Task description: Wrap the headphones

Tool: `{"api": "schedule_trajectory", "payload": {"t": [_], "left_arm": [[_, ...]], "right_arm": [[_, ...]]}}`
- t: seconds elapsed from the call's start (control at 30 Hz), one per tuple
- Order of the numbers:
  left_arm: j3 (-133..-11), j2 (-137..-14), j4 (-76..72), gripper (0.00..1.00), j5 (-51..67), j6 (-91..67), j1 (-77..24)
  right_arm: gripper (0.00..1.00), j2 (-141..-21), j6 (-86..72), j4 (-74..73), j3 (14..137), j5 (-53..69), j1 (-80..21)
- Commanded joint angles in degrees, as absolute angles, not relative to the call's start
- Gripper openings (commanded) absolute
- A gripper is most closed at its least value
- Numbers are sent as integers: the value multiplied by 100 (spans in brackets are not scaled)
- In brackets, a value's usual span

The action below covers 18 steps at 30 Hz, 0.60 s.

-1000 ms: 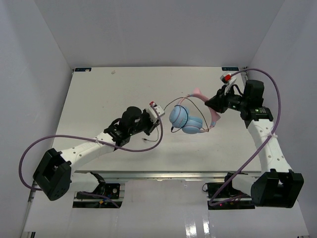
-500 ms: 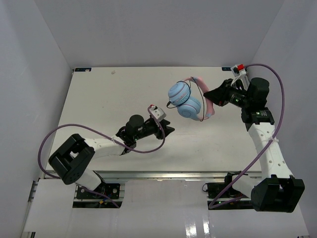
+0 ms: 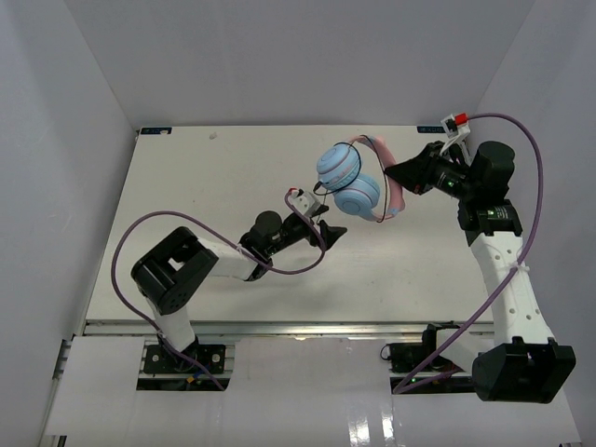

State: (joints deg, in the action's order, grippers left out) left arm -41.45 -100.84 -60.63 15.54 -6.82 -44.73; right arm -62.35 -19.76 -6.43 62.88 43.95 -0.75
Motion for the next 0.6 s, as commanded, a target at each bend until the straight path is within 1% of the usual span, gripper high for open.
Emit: {"api": "schedule_trajectory", "payload": {"t": [0.0,0.1,0.13,0.17,0.2,0.23,0.27,0.4,0.5,0.57], "left_arm": [[-4632,-10530,-6536,78,1517,-1015,-4474],[-4604,-10584,-6448,34,1441,-1146,-4474],[-4547,-10553,-6523,21,1405,-1170,-4474],[-4420,-10492,-6578,12,1368,-1201,-4474],[-4303,-10408,-6592,6,1365,-1204,-4474],[-4194,-10308,-6579,1,1383,-1191,-4474],[-4100,-10209,-6554,0,1409,-1178,-4474],[-3816,-9848,-6479,0,1659,-1210,-4474],[-3796,-9658,-6310,0,2123,-1546,-4586],[-4006,-9619,-5856,0,2284,-1697,-4769]], "right_arm": [[8,-5953,-2439,-476,6827,4632,-65],[8,-5906,-2413,-504,6899,4516,-70],[8,-5889,-2371,-510,6898,4463,-70],[8,-5882,-2329,-510,6880,4421,-70],[8,-5883,-2290,-502,6857,4390,-68],[8,-5887,-2253,-488,6829,4367,-63],[8,-5893,-2229,-471,6783,4343,-66],[8,-5914,-2147,-449,6639,4231,-70],[8,-5924,-1972,-542,6603,3739,-70],[8,-5926,-1914,-682,6602,3219,-88]]}}
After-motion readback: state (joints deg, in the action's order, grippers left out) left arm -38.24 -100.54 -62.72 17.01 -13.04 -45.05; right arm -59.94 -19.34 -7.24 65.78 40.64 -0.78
